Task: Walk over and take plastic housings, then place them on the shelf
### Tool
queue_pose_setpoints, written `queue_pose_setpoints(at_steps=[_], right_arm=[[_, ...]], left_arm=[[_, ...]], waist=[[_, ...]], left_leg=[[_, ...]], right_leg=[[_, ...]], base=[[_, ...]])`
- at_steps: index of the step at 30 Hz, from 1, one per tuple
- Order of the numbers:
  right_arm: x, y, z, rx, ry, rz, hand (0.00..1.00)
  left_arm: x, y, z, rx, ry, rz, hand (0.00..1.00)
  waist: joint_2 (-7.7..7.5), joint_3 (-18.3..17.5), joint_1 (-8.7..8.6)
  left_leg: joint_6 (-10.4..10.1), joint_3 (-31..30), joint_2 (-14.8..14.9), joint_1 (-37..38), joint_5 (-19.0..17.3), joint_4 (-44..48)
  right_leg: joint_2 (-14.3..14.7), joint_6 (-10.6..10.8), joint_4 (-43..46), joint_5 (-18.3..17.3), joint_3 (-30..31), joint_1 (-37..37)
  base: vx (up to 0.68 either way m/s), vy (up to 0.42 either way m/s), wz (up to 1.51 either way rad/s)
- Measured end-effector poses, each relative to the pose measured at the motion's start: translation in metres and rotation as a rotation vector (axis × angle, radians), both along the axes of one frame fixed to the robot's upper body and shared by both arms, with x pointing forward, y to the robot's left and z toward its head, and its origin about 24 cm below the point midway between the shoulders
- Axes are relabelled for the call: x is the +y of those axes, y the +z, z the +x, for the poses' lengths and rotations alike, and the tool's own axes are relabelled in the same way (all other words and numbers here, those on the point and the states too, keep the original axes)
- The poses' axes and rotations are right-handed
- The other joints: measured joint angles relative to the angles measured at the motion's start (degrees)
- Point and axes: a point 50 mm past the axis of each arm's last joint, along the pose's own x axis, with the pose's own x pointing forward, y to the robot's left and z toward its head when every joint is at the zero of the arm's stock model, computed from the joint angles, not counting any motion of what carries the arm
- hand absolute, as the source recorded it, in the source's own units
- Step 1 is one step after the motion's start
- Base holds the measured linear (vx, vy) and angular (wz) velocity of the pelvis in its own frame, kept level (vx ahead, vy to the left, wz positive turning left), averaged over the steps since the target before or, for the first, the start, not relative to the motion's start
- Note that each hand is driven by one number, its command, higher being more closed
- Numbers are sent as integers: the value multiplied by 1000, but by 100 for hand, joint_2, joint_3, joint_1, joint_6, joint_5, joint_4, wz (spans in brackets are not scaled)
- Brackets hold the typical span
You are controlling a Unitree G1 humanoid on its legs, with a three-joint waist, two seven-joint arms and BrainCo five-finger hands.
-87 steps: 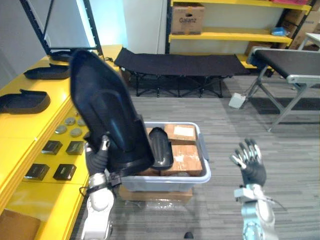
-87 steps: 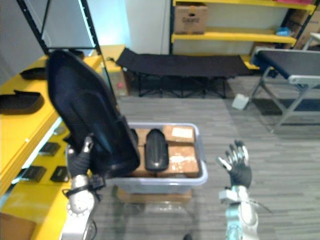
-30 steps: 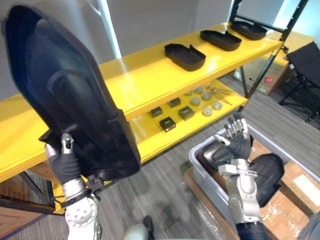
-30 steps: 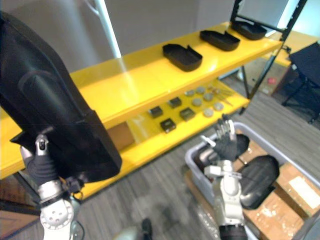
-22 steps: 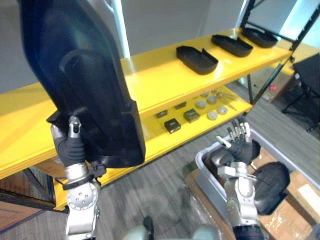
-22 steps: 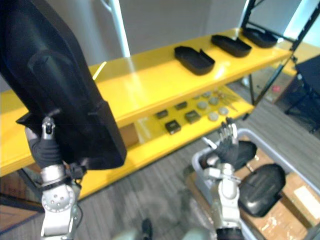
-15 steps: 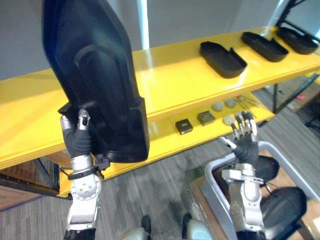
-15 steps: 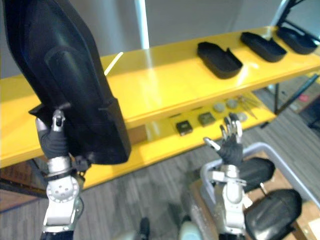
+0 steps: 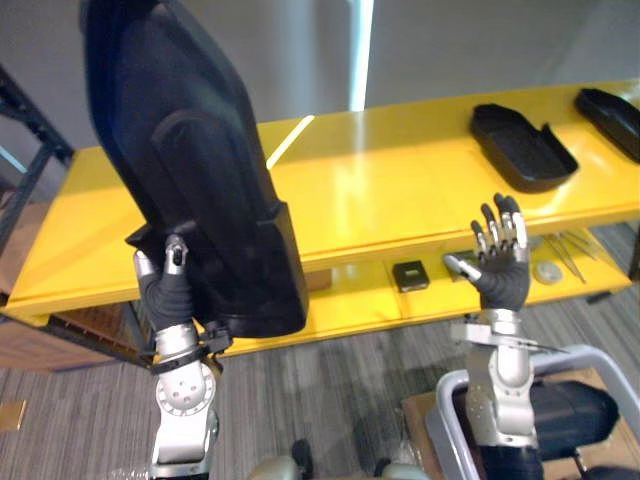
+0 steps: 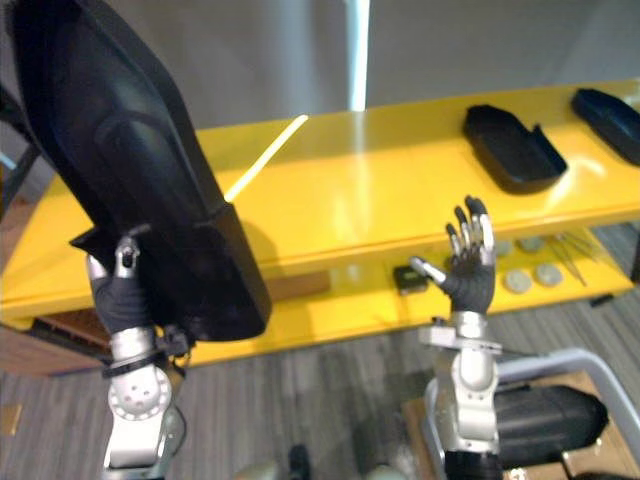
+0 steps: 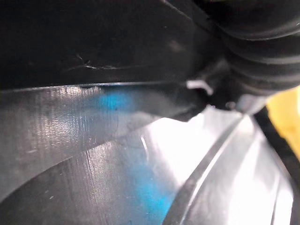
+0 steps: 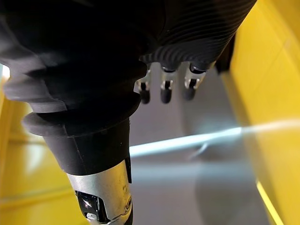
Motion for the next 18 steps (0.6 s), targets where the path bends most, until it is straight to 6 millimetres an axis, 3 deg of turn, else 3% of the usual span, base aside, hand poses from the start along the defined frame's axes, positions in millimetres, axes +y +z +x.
queue_pose_setpoints(at_steps=[2, 11, 18], right_arm=[[2, 6, 2, -39, 4, 4, 0], [5, -14, -10, 28, -6, 58, 0], [11, -18, -9, 50, 9, 89, 0]], left_arm=[[3, -2, -3, 8, 20, -1, 100], [9, 0, -5, -5, 8, 11, 100], [9, 2, -5, -26, 0, 1, 100]], waist=[[12, -6, 0], [197, -365, -88], [12, -486, -97]], left_leg=[[27, 59, -2, 9, 20, -194], [60, 317, 30, 279, 98, -604], [71, 345, 44, 270, 189, -718]], right_leg=[[21, 72, -111, -14, 126, -84], [113, 231, -630, 325, 322, 101], [155, 246, -781, 448, 326, 111]], base=[[-61, -14, -23], [-35, 2, -17], [4, -1, 0]])
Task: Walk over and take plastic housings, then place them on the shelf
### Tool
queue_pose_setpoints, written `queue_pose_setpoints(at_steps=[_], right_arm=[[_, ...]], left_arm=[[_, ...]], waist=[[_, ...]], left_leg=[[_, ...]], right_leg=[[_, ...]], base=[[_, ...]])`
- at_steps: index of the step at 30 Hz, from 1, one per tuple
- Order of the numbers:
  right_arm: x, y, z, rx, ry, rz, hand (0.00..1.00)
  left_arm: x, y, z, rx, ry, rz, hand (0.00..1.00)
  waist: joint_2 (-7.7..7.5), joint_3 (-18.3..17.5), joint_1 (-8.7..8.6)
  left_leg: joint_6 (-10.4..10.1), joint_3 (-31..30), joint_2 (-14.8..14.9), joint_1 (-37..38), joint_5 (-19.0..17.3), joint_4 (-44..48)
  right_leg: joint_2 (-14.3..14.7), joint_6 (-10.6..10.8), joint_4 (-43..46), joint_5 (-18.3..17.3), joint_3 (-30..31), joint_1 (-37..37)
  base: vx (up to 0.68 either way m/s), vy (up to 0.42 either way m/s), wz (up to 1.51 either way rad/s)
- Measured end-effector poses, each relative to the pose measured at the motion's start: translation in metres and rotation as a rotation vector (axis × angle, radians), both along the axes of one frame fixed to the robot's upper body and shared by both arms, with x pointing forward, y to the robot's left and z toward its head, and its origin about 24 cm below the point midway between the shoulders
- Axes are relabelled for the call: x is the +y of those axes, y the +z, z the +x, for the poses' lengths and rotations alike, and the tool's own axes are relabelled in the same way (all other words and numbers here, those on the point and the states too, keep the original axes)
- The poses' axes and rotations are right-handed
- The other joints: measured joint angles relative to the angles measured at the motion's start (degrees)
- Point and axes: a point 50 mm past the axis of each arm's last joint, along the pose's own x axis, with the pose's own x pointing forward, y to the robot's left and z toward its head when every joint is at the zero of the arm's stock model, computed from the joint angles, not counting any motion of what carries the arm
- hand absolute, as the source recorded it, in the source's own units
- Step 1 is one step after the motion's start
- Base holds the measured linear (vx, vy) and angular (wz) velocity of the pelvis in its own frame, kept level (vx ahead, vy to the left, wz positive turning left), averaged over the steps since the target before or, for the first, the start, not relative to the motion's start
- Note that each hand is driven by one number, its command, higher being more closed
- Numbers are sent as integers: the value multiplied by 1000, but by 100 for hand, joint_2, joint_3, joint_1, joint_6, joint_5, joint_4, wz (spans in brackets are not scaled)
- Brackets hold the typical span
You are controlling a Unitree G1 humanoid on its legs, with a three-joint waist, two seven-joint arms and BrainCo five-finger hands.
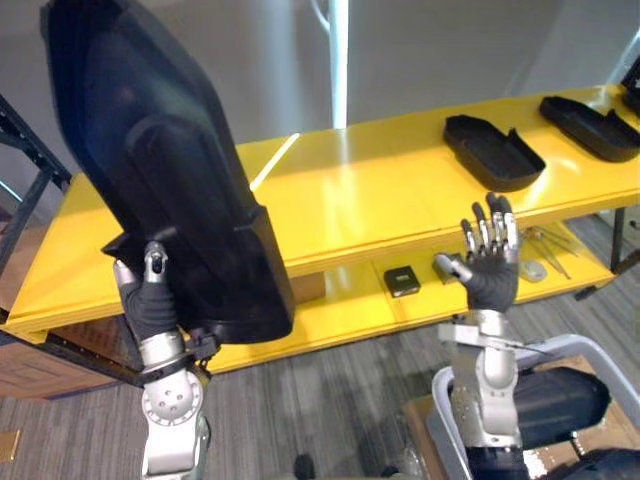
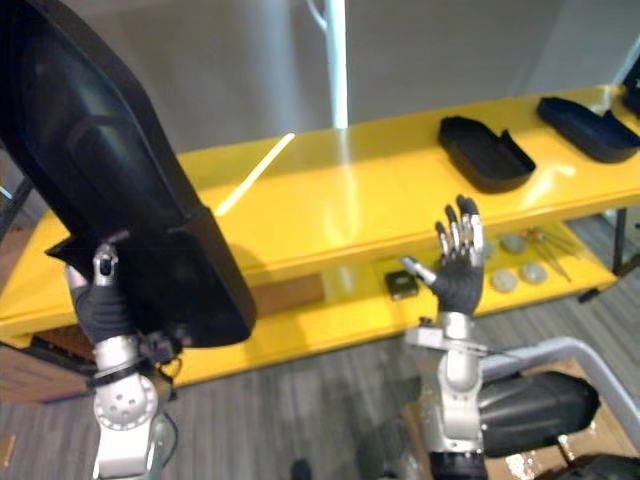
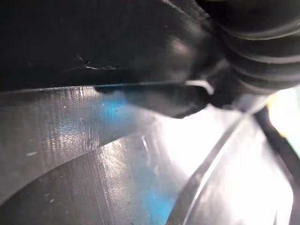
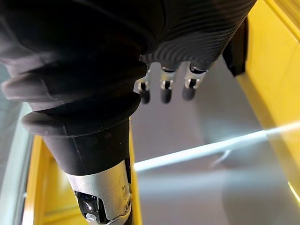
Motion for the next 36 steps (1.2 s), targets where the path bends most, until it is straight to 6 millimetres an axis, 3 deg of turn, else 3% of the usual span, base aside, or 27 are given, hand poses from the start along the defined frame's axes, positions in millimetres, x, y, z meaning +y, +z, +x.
queue_pose_setpoints(at_steps=[20, 28, 36], right_arm=[[-1, -5, -2, 18, 8, 15, 0], [-2, -24, -11, 126, 20, 11, 0], [-5, -26, -15, 134, 18, 5, 0]], left_arm=[[4, 2, 0, -2, 34, 29, 100], [4, 20, 19, -67, 55, 27, 100], [5, 13, 23, -20, 70, 1, 100]], waist=[[-150, -95, -97], [-141, -102, -201], [-118, -121, -300]], left_leg=[[4, 162, 27, -10, 17, -4], [4, 354, 41, 36, 17, -6], [3, 531, 92, 38, 18, -10]], right_leg=[[37, 18, -164, 169, 139, -20], [43, 31, -174, 216, 298, -44], [94, 9, -194, 278, 461, -123]], base=[[-3, -1, -4], [-24, 2, -10], [-7, 2, -10]])
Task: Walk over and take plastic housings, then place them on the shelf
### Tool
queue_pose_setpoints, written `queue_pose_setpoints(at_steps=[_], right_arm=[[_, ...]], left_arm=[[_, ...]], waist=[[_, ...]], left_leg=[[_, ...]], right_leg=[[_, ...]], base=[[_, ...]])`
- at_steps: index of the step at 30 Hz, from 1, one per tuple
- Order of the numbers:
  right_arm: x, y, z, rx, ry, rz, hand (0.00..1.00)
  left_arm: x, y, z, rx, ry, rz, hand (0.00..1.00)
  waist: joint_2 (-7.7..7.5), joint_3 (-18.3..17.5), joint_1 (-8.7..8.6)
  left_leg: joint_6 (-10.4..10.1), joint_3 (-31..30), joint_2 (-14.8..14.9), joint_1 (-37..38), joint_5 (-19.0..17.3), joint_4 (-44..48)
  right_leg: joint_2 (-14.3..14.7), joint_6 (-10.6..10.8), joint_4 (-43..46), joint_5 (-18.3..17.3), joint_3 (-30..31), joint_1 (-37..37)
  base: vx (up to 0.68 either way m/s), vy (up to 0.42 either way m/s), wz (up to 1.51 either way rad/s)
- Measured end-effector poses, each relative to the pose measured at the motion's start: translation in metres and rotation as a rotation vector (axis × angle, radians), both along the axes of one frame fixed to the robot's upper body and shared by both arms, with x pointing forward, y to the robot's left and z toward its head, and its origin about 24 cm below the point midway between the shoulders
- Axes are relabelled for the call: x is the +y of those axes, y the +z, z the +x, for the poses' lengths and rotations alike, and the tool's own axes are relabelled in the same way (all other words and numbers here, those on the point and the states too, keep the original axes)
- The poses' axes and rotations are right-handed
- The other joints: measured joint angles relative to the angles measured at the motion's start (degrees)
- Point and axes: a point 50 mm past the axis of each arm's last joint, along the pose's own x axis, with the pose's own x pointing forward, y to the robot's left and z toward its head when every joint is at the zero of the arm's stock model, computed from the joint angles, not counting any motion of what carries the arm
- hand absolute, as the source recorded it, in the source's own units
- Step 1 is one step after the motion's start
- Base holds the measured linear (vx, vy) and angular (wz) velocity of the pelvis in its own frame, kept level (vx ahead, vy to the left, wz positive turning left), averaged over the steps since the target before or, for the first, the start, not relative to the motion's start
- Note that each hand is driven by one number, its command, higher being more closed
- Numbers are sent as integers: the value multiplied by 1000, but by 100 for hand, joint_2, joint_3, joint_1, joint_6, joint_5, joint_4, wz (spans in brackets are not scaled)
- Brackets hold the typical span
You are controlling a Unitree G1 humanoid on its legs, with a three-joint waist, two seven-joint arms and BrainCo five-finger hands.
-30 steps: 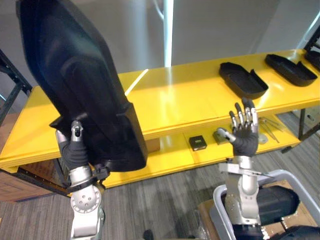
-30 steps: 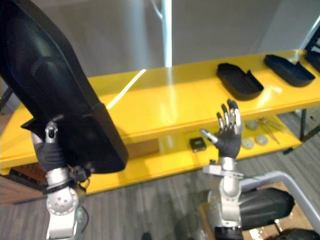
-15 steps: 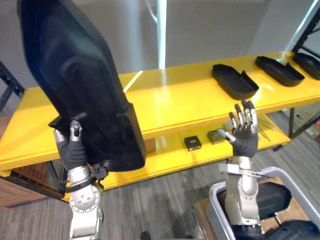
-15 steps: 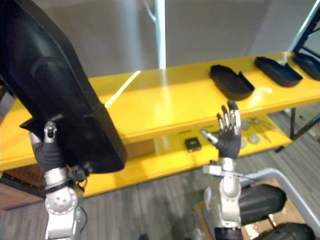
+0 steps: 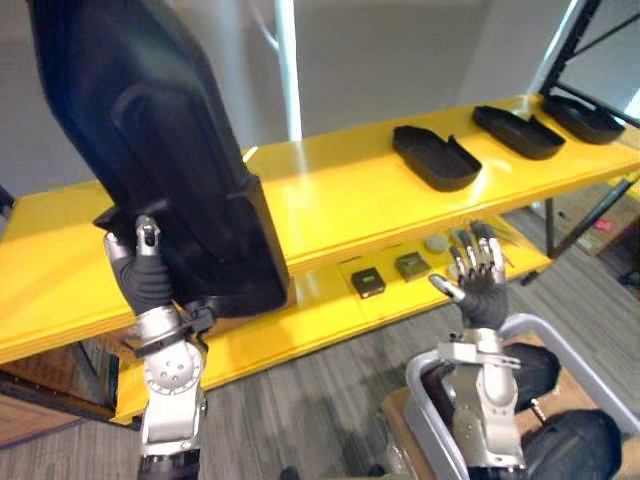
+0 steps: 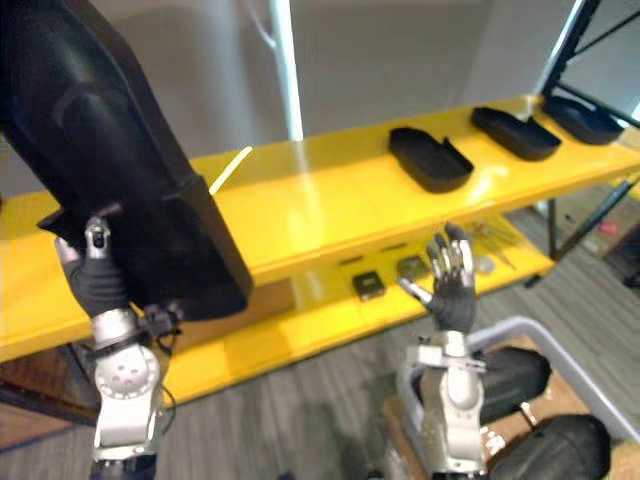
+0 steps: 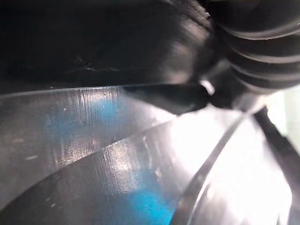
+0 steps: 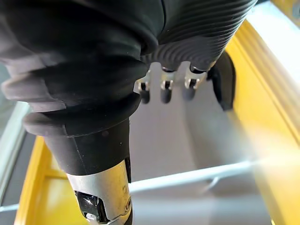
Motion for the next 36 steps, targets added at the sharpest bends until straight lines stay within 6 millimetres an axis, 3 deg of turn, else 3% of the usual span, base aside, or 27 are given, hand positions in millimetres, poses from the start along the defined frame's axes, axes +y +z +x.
queue_pose_setpoints(at_steps=[4, 6, 16, 22, 25, 26, 29, 30, 34, 36], right_arm=[[1, 2, -5, -15, 6, 7, 0], [1, 6, -5, -26, -13, 15, 0], [-10, -3, -13, 17, -88, 33, 0], [-16, -12, -19, 70, -134, 55, 0], [-20, -12, -19, 77, -173, 68, 0], [-24, -12, -20, 83, -202, 72, 0], [-27, -13, -19, 86, -227, 79, 0], [-28, -16, -20, 98, -227, 80, 0], [-32, -13, -24, 74, -218, 55, 0], [-34, -14, -26, 72, -207, 53, 0]], left_arm=[[-1, -4, -13, 8, 10, -34, 100], [0, -9, -30, 25, 19, -49, 100], [1, -10, -30, 24, -4, -82, 100], [3, -22, -32, 65, -14, -117, 100], [1, -21, -30, 55, -38, -102, 100], [-1, -18, -25, 43, -59, -97, 100], [-2, -13, -18, 22, -91, -90, 100], [0, -13, -18, 25, -100, -77, 100], [3, -15, -21, 50, -103, -51, 100], [0, -20, -22, 75, -118, -54, 100]], waist=[[7, -4, 4], [14, -9, 53], [11, -7, 37], [-27, 19, 26], [-93, 112, 32], [-154, 279, 18], [-139, 684, -12], [-132, 698, -38], [-256, 647, -71], [-319, 585, -88]], left_leg=[[-3, -7, 17, -2, 1, 0], [-14, -245, -8, -23, 22, -32], [-15, -216, -5, -21, 21, -35], [-7, -62, -3, -9, 6, -8], [64, 14, -19, -4, -80, 50], [94, -57, -54, 18, -210, 229], [209, -80, -10, 211, -317, 349], [207, -79, -5, 190, -332, 357], [133, -48, 4, 190, -363, 315], [48, -104, 2, 216, -404, 302]], right_leg=[[17, -9, -32, 7, -1, 11], [5, -15, -69, -1, -202, 94], [7, -15, -68, -1, -171, 82], [14, -20, 44, -7, 47, -62], [-47, -22, 607, -259, 108, -300], [-134, -7, 1200, -480, 102, -458], [-249, -58, 2662, -635, 70, -1021], [-258, -160, 2541, -709, 57, -1103], [-182, -174, 1396, -544, 75, -1028], [-178, -94, 1090, -146, 40, -857]], base=[[2, -11, 1], [4, -13, 5], [0, 0, -1], [0, 8, -16], [-9, 25, -9], [-48, 22, 11], [-103, 36, -1], [-79, 38, -6], [42, -33, 1], [100, -76, 14]])
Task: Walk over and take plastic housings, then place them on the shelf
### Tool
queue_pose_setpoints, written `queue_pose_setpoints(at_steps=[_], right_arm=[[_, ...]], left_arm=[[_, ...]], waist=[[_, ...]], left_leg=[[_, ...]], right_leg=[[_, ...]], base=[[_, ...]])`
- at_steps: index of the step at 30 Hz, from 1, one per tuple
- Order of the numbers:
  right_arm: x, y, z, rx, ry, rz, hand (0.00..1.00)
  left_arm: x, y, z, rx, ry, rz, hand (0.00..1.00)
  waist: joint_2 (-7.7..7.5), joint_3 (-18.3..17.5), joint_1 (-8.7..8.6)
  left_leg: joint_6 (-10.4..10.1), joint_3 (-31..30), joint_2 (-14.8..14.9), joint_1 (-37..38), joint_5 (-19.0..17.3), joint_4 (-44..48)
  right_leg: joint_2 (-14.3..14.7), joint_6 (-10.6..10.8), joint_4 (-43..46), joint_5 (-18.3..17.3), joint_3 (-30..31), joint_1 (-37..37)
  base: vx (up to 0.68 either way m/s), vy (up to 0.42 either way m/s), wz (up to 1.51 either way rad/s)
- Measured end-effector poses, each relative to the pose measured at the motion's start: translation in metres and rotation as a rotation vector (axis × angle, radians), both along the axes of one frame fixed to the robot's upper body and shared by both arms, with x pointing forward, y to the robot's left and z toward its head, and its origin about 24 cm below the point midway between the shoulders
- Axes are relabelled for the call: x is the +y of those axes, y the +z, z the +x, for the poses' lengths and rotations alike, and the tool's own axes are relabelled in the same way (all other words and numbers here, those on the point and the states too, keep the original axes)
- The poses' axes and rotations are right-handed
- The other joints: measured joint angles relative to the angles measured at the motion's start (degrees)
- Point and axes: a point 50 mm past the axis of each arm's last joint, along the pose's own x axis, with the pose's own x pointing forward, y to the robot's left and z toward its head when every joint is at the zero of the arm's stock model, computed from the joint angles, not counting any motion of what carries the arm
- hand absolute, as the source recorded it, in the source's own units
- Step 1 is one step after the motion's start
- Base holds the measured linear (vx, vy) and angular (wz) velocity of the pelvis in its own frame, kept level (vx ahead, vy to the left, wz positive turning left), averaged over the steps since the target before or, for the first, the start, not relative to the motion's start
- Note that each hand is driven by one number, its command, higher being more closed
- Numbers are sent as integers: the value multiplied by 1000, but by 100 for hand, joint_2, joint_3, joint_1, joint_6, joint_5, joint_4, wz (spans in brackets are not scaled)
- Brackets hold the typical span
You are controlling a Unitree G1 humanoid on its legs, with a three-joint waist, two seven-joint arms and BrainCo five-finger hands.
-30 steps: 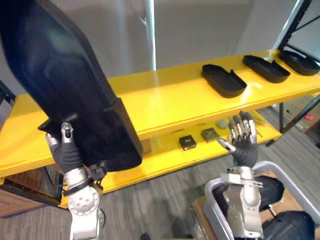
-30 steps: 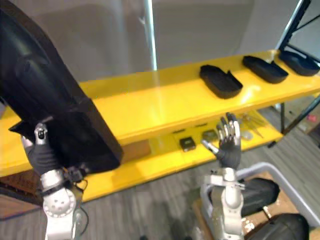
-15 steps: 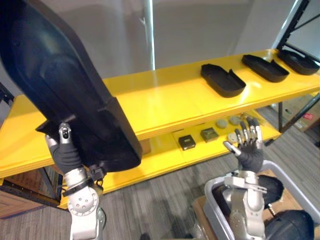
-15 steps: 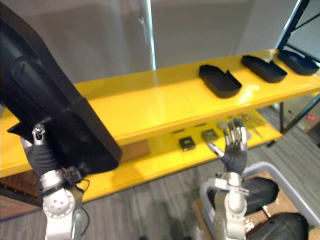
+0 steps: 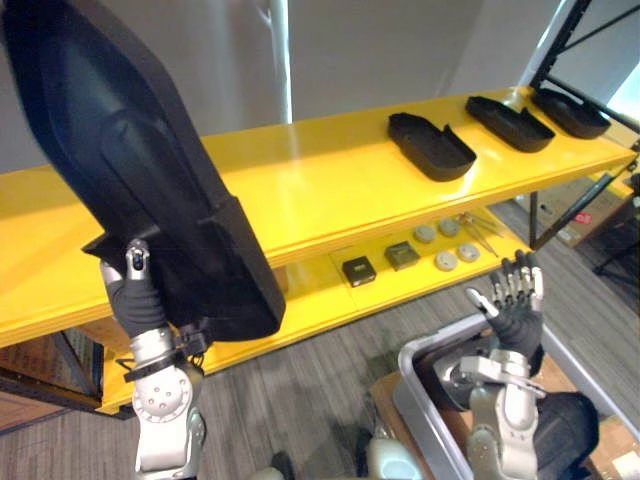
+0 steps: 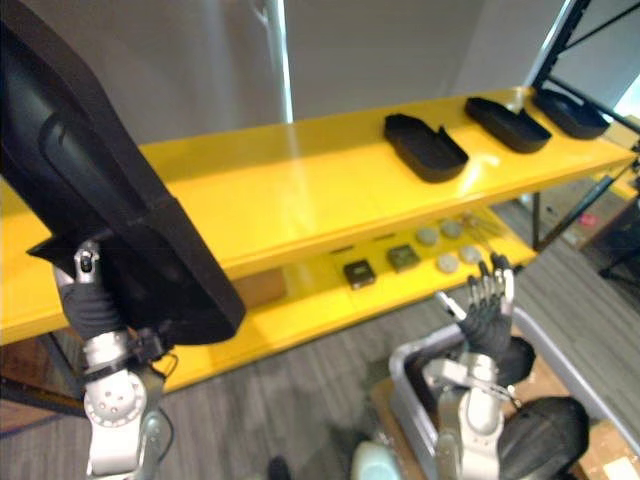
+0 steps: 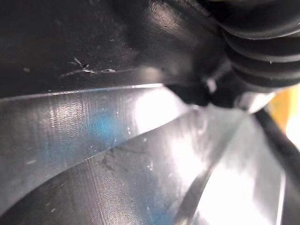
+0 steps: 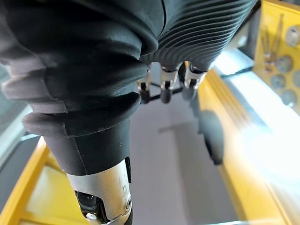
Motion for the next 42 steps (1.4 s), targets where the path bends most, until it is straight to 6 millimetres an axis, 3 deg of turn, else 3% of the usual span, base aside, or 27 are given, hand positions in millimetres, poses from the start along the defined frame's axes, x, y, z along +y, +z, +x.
queue_pose_setpoints(at_steps=[4, 6, 7, 8, 9, 10, 11, 13, 15, 16, 17, 18, 19, 21, 23, 27, 31, 35, 38, 42], right_arm=[[0, 2, 1, -8, 17, -13, 0], [0, 3, 1, -10, 18, -16, 0], [1, 3, 1, -17, 20, -10, 0], [1, 6, 1, -36, 24, -4, 0], [3, 10, 1, -52, 34, -11, 0], [3, 14, 1, -70, 40, -20, 0], [3, 19, 0, -99, 42, -40, 0], [2, 24, 0, -121, 40, -50, 0], [0, 28, 0, -141, 42, -65, 0], [-1, 28, 0, -140, 40, -72, 0], [-4, 29, -1, -135, 31, -82, 0], [-8, 29, -2, -131, 22, -96, 0], [-7, 29, -2, -131, 22, -91, 0], [2, 25, -1, -130, 36, -45, 0], [11, 22, 0, -135, 55, 10, 0], [25, 19, 3, -117, 99, 18, 0], [34, 20, 5, -125, 158, 6, 0], [46, 27, 12, -158, 271, -29, 0], [63, 30, 18, -175, 375, -48, 0], [89, 35, 30, -186, 529, -60, 0]], left_arm=[[-22, -8, 1, 31, -89, -24, 100], [-24, -9, 0, 39, -89, -43, 100], [-23, -10, 0, 45, -83, -47, 100], [-20, -13, -3, 60, -66, -53, 100], [-17, -16, -5, 73, -51, -63, 100], [-16, -18, -7, 82, -44, -68, 100], [-16, -23, -10, 104, -36, -77, 100], [-16, -23, -10, 105, -36, -74, 100], [-16, -23, -10, 103, -39, -72, 100], [-17, -23, -10, 104, -40, -73, 100], [-18, -24, -9, 104, -45, -76, 100], [-20, -25, -9, 105, -44, -87, 100], [-20, -24, -9, 104, -43, -87, 100], [-18, -22, -7, 98, -44, -64, 100], [-15, -23, -7, 117, -43, -44, 100], [-13, -26, -4, 168, -39, -39, 100], [-18, -31, 6, 234, -51, -72, 100], [-29, -40, 37, 331, -68, -133, 100], [-38, -47, 68, 433, -82, -131, 100], [-31, -62, 96, 578, -57, -127, 100]], waist=[[381, -199, 22], [413, -199, 28], [375, -163, 66], [402, -106, 191], [446, -86, 240], [504, -74, 267], [540, -69, 386], [535, -71, 415], [500, -51, 365], [507, -55, 319], [589, -95, 274], [719, -182, 283], [710, -238, 281], [279, -254, 294], [117, -312, 278], [89, -345, 275], [191, -385, 246], [330, -396, 127], [333, -388, 109], [424, -334, 51]], left_leg=[[-195, -93, 266, -22, -38, 19], [-233, -133, 339, -159, -160, 502], [-191, -134, 392, -397, -351, 1183], [-96, -170, 605, -934, -604, 2709], [-105, -218, 767, -1252, -580, 3610], [-141, -315, 882, -1438, -523, 4130], [-174, -336, 1075, -1594, -712, 4511], [-91, -307, 1145, -1595, -785, 3990], [-40, -310, 1161, -1411, -690, 2559], [-37, -313, 1194, -1383, -595, 2323], [-12, -312, 1278, -1313, -258, 1955], [-351, -345, 1315, -1171, 10, 1706], [-608, -304, 1231, -1091, -64, 1588], [-563, -105, 733, -961, -83, 1357], [-501, -81, 573, -946, -68, 1241], [-464, -88, 500, -731, 30, 917], [-532, -124, 542, -703, 368, 392], [-574, -136, 617, -490, 721, -140], [-579, -132, 633, -442, 851, -303], [-600, -57, 665, -530, 911, -342]], right_leg=[[224, -43, -452, 112, -296, 265], [253, -108, -482, 18, -351, 400], [246, -113, -485, -41, -353, 488], [318, -190, -487, -123, -270, 680], [367, -228, -500, -169, -200, 809], [414, -264, -514, -202, -161, 906], [435, -280, -561, -228, -17, 1087], [329, -279, -604, -228, 104, 1146], [27, -105, -588, -287, 246, 1130], [-33, -15, -558, -333, 260, 1128], [-104, 174, -450, -447, 295, 1109], [-158, 390, -269, -601, 407, 1005], [-257, 458, -184, -660, 437, 973], [-766, 481, -102, -682, 469, 882], [-907, 588, -131, -521, 422, 872], [-901, 617, -176, -285, 252, 960], [-782, 611, -292, -218, 192, 851], [-647, 574, -363, -137, 138, 859], [-619, 573, -403, -136, 56, 854], [-587, 559, -597, -169, 33, 802]], base=[[224, -70, 20], [241, -80, 20], [168, -92, -11], [196, -96, -31], [167, -52, -42], [221, 34, -65], [177, 73, -66], [153, 122, -56], [133, 197, -33], [101, 226, -10], [139, 350, -17], [140, 395, -17], [166, 478, -11], [116, 369, -6], [58, 166, 2], [45, 66, 6], [-13, -41, 9], [-55, -37, 0], [-91, -14, -4], [-140, -24, -11]])
